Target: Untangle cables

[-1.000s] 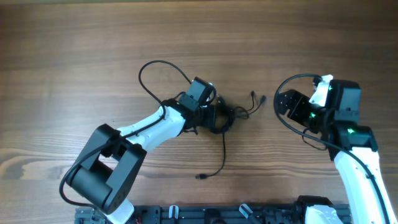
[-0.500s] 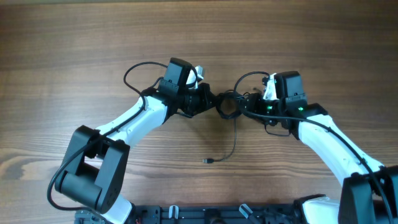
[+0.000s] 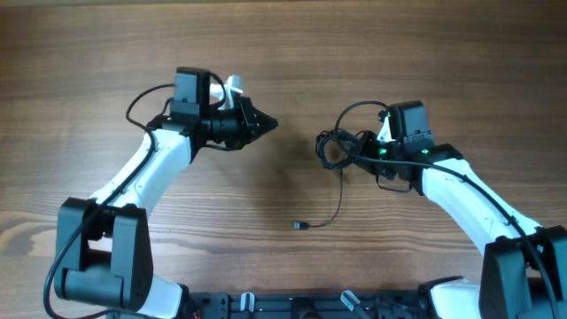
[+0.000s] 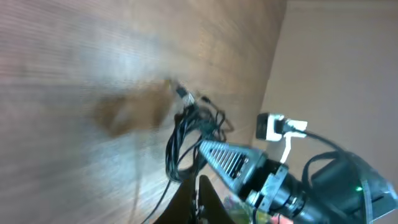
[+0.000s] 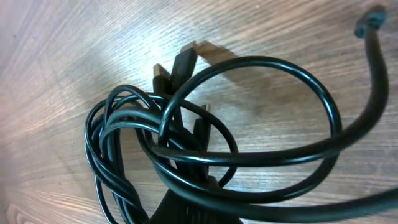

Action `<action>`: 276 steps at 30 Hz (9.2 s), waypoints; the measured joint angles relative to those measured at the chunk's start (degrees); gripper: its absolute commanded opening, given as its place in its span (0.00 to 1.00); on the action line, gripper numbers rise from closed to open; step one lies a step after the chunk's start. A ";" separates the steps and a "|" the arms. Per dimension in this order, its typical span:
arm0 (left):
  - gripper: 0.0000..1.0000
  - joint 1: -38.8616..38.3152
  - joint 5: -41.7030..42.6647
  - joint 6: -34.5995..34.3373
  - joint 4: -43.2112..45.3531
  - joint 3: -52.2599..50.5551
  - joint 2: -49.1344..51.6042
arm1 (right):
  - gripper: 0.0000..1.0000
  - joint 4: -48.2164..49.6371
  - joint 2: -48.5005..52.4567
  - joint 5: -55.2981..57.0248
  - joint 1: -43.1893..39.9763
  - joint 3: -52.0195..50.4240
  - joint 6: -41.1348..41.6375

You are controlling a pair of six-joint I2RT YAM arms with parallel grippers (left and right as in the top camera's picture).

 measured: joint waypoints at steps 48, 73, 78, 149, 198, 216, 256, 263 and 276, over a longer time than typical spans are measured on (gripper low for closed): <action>0.04 -8.02 -7.34 2.62 -6.14 0.00 0.02 | 0.04 8.11 0.07 -18.23 2.62 -0.15 -3.21; 0.14 -3.21 -3.80 -3.15 -4.11 0.00 -2.12 | 0.04 17.86 0.17 -20.94 2.75 -0.33 1.42; 0.14 -3.21 -1.40 -5.09 -2.25 0.00 -2.12 | 0.04 17.90 0.17 -20.96 2.75 -0.33 1.42; 0.04 -10.54 -12.68 1.16 -2.54 -0.13 -9.22 | 0.04 10.75 0.04 -21.79 2.60 -0.24 -2.03; 0.04 -2.71 13.44 34.21 -6.10 -0.72 -8.59 | 0.63 19.54 -0.46 -36.04 2.73 0.17 -33.44; 0.04 4.70 22.49 28.89 1.44 -0.72 -8.63 | 0.41 24.35 -0.37 -46.64 2.58 0.07 -31.12; 0.44 0.76 -5.62 19.39 -16.70 0.02 -8.92 | 0.04 13.33 -0.28 -16.92 3.43 -0.04 -12.09; 0.94 -0.31 -13.92 20.33 -18.82 0.02 -8.96 | 0.04 13.29 -0.17 -22.91 2.49 -0.15 -17.20; 0.81 -1.81 2.49 25.94 -4.39 0.02 -4.66 | 0.04 15.19 -0.15 -36.76 2.49 -0.15 -21.55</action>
